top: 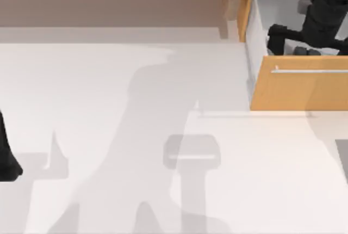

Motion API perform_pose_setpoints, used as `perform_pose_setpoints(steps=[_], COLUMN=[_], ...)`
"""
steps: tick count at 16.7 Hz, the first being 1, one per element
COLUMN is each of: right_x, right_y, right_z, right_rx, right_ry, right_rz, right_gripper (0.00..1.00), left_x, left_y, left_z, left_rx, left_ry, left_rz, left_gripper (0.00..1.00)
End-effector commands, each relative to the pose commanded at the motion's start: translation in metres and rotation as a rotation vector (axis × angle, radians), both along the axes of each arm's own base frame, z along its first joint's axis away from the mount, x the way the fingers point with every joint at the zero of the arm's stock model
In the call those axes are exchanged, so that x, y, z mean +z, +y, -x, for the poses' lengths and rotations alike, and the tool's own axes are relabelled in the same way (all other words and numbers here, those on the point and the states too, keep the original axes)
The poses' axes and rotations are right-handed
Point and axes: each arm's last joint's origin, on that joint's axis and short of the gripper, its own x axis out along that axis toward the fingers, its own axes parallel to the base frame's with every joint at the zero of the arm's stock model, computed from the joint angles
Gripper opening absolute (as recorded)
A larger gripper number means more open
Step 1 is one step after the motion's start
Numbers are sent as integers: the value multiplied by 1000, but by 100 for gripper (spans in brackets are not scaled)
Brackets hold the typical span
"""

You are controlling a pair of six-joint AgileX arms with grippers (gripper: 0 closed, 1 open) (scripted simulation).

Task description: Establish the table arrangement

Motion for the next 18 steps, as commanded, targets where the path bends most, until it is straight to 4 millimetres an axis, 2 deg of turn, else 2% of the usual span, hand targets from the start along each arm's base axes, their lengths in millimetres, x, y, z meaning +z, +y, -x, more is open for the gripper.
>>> perform_pose_setpoints(steps=[13,18], right_x=[0,0], right_y=[0,0], right_z=[0,0], right_rx=[0,0], right_ry=[0,0], right_rz=[0,0], right_gripper=[2,0], left_x=[0,0], left_y=[0,0], left_z=[0,0], left_rx=[0,0], left_ry=[0,0], left_rz=[0,0], left_gripper=[100,100])
